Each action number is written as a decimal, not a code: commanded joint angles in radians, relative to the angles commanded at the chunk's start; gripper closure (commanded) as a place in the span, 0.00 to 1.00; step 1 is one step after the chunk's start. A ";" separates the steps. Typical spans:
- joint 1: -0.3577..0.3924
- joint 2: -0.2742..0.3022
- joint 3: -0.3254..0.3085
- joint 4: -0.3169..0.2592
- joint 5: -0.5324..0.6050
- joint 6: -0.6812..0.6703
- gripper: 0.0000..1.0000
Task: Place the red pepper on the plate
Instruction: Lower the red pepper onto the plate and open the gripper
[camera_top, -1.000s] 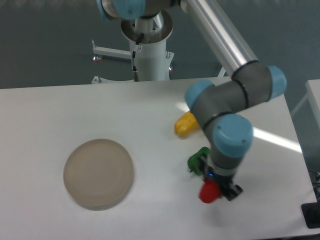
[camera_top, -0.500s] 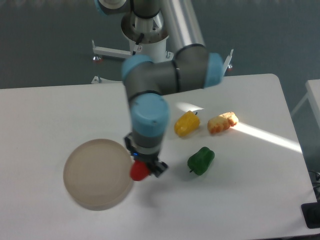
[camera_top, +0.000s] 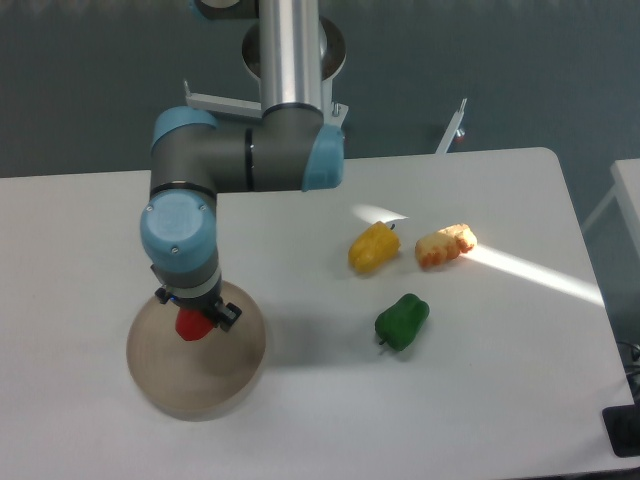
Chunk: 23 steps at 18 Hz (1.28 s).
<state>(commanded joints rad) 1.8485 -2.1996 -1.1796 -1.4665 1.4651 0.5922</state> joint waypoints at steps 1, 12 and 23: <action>0.000 -0.005 0.000 0.002 0.000 0.000 0.51; 0.000 -0.045 -0.011 0.087 -0.017 -0.071 0.51; 0.002 -0.049 -0.029 0.120 -0.040 -0.086 0.51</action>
<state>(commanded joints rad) 1.8500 -2.2488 -1.2088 -1.3468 1.4251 0.5062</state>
